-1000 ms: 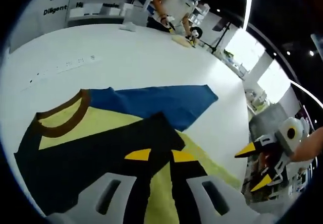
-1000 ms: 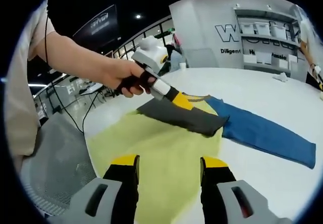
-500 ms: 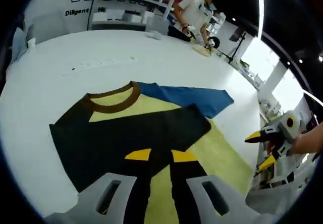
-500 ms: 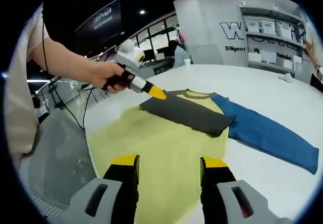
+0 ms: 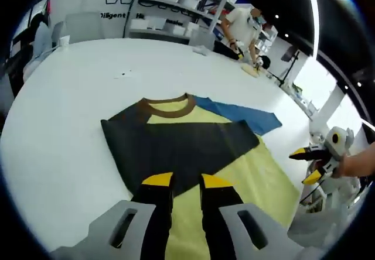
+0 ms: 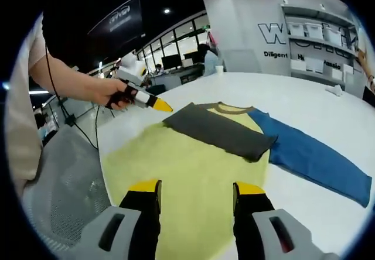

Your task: Fold the garment on the visible template until the final outline fits inside the template.

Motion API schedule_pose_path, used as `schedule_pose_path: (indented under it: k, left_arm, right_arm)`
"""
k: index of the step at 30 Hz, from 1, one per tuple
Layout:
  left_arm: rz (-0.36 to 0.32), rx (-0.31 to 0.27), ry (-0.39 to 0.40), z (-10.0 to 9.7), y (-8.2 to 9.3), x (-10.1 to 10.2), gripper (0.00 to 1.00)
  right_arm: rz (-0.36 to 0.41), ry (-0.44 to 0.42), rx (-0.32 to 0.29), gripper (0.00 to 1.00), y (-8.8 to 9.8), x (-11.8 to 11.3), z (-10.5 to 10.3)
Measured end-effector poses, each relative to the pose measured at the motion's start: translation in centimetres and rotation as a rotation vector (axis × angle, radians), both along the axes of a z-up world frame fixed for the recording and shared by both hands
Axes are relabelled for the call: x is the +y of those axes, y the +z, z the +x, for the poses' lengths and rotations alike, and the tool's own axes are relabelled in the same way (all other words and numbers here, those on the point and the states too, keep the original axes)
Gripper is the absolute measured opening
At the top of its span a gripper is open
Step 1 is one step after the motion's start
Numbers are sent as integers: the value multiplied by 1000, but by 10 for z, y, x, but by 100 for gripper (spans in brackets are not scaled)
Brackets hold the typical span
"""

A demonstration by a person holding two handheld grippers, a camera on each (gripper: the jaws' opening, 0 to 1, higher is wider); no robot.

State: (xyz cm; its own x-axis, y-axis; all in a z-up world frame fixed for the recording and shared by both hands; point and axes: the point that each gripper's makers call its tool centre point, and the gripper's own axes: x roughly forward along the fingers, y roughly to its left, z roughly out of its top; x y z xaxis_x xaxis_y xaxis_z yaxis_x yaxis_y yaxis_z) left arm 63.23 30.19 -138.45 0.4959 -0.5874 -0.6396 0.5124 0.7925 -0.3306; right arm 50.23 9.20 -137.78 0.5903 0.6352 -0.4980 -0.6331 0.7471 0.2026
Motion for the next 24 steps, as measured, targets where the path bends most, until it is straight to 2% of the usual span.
schedule_pose_path:
  k: [11, 24]
  left_arm:
    - [9, -78, -28, -13, 6, 16, 31]
    - [15, -135, -38, -34, 13, 34, 38]
  right_arm:
    - [-2, -33, -3, 48, 6, -5, 12]
    - [-48, -112, 15, 51, 0, -45, 36]
